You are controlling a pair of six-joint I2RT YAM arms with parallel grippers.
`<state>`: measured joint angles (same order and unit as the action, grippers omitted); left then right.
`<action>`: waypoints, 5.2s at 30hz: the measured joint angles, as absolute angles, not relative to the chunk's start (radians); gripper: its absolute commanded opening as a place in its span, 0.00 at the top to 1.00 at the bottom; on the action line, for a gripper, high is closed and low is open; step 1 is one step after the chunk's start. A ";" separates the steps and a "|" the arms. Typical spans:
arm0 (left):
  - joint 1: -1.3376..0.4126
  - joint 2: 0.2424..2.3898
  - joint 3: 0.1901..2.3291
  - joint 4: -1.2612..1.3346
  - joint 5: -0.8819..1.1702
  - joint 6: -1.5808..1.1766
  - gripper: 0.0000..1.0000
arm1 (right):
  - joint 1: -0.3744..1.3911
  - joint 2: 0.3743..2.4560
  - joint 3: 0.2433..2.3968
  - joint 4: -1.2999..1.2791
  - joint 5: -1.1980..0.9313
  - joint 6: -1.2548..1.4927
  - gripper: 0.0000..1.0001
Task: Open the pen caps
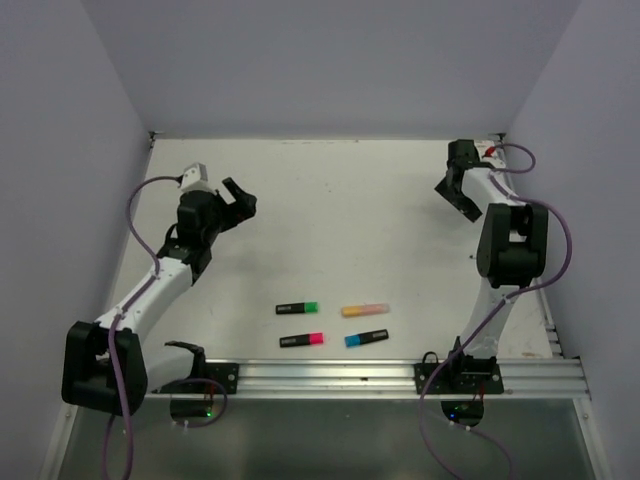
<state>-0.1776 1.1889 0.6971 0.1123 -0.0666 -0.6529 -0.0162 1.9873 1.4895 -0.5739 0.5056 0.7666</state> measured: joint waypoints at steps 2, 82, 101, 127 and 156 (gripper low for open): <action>-0.224 1.170 0.691 0.115 -0.065 -0.653 0.00 | -0.033 2.005 1.515 -0.605 0.509 0.784 0.04; -0.317 1.148 0.598 0.224 0.064 -0.643 0.00 | -0.049 2.334 1.890 -0.850 0.736 1.121 0.08; -0.317 1.169 0.591 0.231 0.073 -0.643 0.00 | -0.080 2.302 1.800 -0.714 0.738 1.048 0.38; -0.317 1.169 0.591 0.224 0.064 -0.643 0.00 | -0.068 2.104 1.460 -0.542 0.740 0.859 1.00; -0.320 1.459 0.801 0.191 0.411 -0.626 0.04 | 0.292 1.546 1.010 -0.179 0.203 0.410 1.00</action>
